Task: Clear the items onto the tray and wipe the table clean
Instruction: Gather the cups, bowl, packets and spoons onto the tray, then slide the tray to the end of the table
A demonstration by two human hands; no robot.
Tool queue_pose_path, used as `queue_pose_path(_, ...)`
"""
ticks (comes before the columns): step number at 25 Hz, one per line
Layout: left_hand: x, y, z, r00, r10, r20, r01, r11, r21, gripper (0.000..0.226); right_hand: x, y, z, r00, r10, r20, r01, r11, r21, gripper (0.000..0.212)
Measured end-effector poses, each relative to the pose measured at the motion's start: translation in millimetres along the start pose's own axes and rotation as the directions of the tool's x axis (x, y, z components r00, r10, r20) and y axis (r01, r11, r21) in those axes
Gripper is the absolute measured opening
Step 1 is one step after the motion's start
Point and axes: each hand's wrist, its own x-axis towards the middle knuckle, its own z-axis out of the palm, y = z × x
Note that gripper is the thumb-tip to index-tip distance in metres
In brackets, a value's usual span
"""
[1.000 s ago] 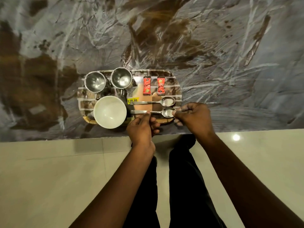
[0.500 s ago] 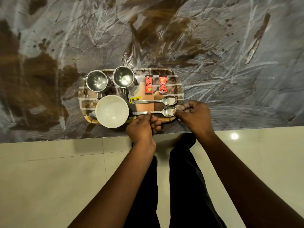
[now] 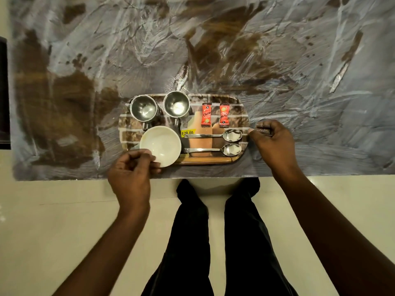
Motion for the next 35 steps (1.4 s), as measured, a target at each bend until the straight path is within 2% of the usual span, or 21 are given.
queue_pose_path(4,68.6,10.1,-20.4,0.992,0.065,-0.109,-0.053,0.993,0.106,0.013,12.1,-7.4,15.6,0.999,0.034,0.022,-0.035,0.999,0.013,0.014)
queue_pose_path(8,111.2,3.7,-14.5,0.998,0.012,-0.054,-0.002,0.985,0.173,0.028,17.6,-7.6,27.9,0.994,0.111,0.019,-0.112,0.989,0.097,0.011)
queue_pose_path(11,123.9,-0.3,-11.4,1.0,-0.001,-0.005,0.002,0.979,0.206,0.035,17.6,-7.0,35.9,0.984,0.178,0.022,-0.179,0.969,0.173,0.019)
queue_pose_path(19,134.2,1.8,-10.0,0.998,-0.054,-0.039,0.06,0.983,0.172,0.03,9.9,-20.6,33.8,0.967,0.254,0.027,-0.252,0.932,0.262,0.022)
queue_pose_path(23,115.3,32.1,-21.3,0.998,-0.069,-0.002,0.069,0.985,0.158,0.03,-8.3,-45.0,15.3,0.969,0.246,0.01,-0.241,0.939,0.247,0.022)
queue_pose_path(28,76.3,100.2,-45.4,0.997,-0.058,0.056,0.055,0.997,0.062,0.032,-44.0,-93.9,-26.4,0.974,0.225,-0.008,-0.215,0.943,0.253,0.024)
queue_pose_path(33,36.2,155.6,-82.1,0.993,-0.06,0.103,0.063,0.998,-0.02,0.031,-74.1,-151.8,-70.1,0.991,0.134,-0.001,-0.129,0.954,0.271,0.026)
queue_pose_path(35,23.3,170.7,-102.2,0.994,-0.056,0.089,0.06,0.997,-0.044,0.025,-83.0,-178.0,-80.5,0.996,0.084,0.028,-0.089,0.962,0.26,0.02)
